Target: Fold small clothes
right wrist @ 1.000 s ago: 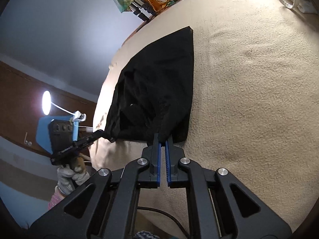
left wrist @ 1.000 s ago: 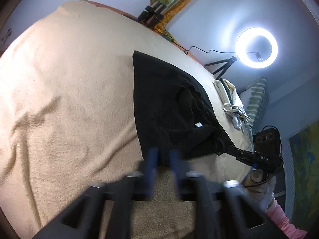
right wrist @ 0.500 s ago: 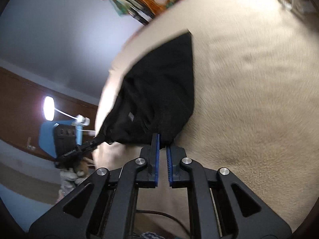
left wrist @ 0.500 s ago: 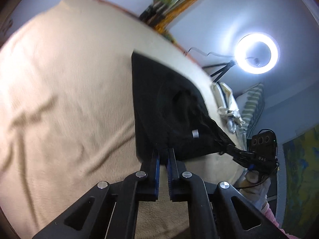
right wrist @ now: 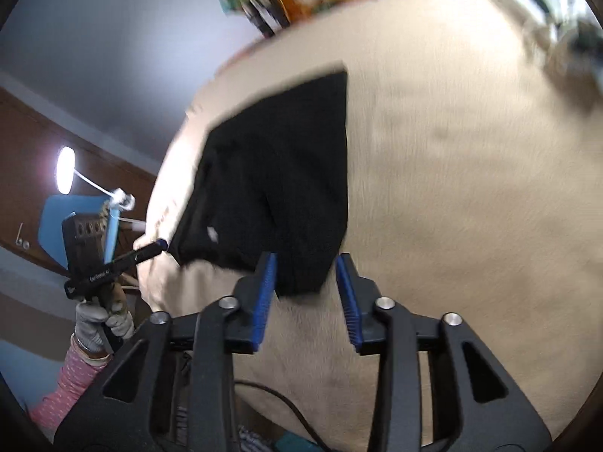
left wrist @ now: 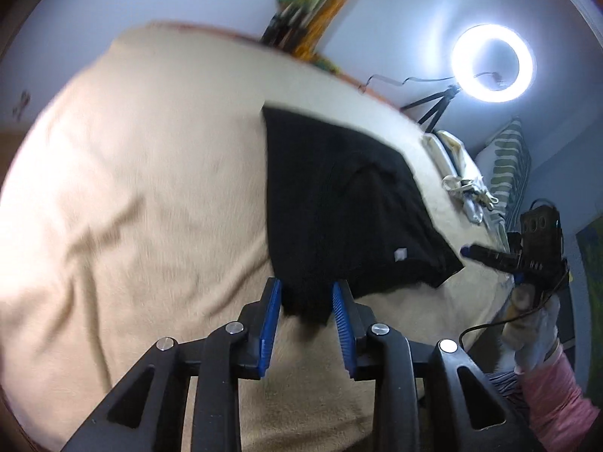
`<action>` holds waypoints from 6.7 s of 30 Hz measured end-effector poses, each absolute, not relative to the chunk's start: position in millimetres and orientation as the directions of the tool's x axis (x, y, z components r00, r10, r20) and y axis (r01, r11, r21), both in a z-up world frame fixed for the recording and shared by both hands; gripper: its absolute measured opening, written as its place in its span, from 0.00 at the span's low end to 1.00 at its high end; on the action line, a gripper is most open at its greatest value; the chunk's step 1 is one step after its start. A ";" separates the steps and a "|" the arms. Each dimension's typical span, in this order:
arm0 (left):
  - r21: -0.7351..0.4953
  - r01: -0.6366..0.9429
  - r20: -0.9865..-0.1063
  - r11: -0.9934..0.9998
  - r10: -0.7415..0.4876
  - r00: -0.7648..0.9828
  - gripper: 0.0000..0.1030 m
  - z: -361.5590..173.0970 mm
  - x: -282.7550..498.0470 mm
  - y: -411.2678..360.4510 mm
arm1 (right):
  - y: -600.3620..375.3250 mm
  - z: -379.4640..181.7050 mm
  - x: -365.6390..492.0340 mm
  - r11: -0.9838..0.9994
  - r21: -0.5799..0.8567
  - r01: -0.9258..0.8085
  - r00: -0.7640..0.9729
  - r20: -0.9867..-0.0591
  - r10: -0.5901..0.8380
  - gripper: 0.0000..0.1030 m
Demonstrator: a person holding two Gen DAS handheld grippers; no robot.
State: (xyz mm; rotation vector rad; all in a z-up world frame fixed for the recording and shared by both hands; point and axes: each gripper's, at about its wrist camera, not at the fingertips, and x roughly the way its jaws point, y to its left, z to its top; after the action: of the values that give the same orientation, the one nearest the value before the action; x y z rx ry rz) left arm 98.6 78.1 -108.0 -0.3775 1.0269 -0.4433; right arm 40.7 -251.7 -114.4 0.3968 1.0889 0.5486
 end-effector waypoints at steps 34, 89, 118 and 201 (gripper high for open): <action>-0.437 0.308 -0.745 0.845 -0.532 0.403 0.35 -121.3 154.5 -20.7 | -227.6 -140.2 215.4 0.838 0.495 -0.231 0.427 -0.722 0.544 0.04; -0.723 0.129 -0.538 0.679 -0.671 0.510 0.05 -94.3 113.9 16.8 | -210.2 -70.9 183.0 0.798 0.497 -0.340 0.435 -0.669 0.602 0.05; -0.700 0.441 -0.418 0.562 -0.823 0.385 0.05 -36.8 214.7 -212.7 | -466.4 7.9 163.4 0.902 0.402 -0.159 0.693 -0.606 0.392 0.05; -0.119 0.624 -0.494 0.772 -0.591 0.638 1.00 58.7 63.6 -275.0 | -458.5 108.9 14.9 0.985 0.107 0.133 0.880 -0.471 -0.067 0.98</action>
State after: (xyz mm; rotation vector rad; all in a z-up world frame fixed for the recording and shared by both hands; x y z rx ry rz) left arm 63.6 -275.0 58.7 0.0648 0.5400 -0.6942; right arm 14.9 -458.5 108.9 0.1379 0.4847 -0.1044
